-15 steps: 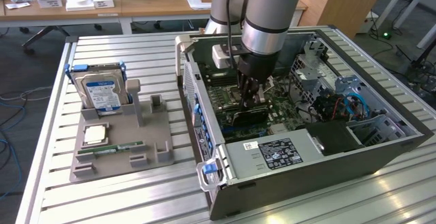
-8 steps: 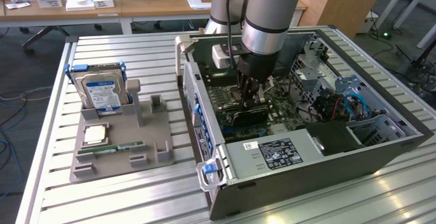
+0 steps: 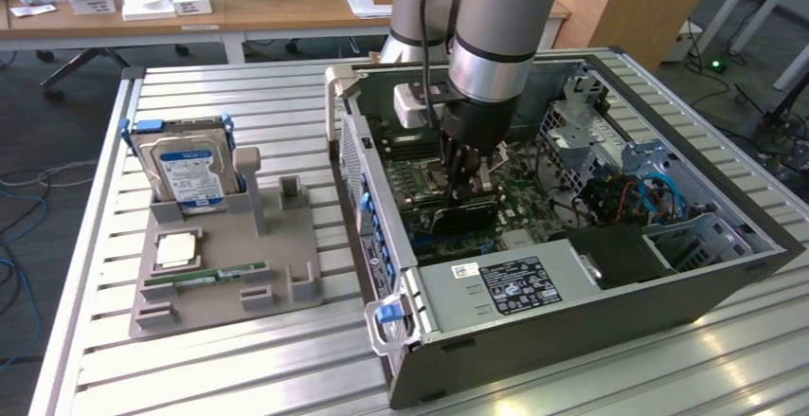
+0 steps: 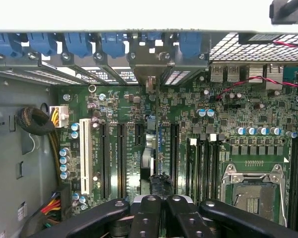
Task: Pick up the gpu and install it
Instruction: 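Press down on the gpu until it lock into place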
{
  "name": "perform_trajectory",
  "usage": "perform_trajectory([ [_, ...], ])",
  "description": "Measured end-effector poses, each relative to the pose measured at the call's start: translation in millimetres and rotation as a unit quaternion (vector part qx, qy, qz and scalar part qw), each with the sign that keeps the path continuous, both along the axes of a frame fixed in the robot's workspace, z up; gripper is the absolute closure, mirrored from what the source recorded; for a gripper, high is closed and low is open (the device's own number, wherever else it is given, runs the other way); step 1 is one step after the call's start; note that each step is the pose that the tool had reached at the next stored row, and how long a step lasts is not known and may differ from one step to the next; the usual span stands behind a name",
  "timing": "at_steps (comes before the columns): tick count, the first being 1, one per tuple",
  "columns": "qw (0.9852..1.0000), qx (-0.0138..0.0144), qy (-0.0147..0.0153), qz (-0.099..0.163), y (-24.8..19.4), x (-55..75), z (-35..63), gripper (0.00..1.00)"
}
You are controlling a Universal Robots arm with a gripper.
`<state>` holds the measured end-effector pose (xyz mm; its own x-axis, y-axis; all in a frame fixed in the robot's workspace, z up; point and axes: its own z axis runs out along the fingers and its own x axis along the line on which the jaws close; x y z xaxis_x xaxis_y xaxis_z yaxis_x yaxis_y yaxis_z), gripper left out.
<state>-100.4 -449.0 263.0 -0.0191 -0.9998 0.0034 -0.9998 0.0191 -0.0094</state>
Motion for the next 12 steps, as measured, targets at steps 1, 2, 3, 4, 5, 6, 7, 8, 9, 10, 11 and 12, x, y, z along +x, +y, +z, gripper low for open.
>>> perform_trajectory([
  [1,1.0,0.0,0.0,0.0,0.0,0.0,0.0,0.89],
  [2,1.0,-0.0001,0.0,0.0,0.0,0.0,-0.1,0.89],
  [3,1.0,-0.0001,0.0,0.0,-0.1,-0.1,-0.3,0.89],
  [4,1.0,-0.0001,0.0,0.0,-0.1,-0.1,-0.4,0.89],
  [5,1.0,-0.0001,0.0001,0.0,-0.1,-0.2,-0.4,0.89],
  [6,1.0,0.0,0.0,0.0,0.0,-0.2,-0.4,0.89],
  [7,1.0,0.0,0.0,0.0,0.0,-0.2,-0.5,0.89],
  [8,1.0,0.0,0.0,0.0,0.0,-0.2,-0.5,0.89],
  [9,1.0,0.0,0.0,0.0,0.0,-0.2,-0.6,0.89],
  [10,1.0,0.0,-0.0001,0.0,0.0,-0.2,-0.9,0.89],
  [11,1.0,-0.0001,0.0,0.0,0.0,-0.2,-0.9,0.89],
  [12,1.0,0.0,0.0,0.0,0.0,-0.2,-1.0,0.89],
])
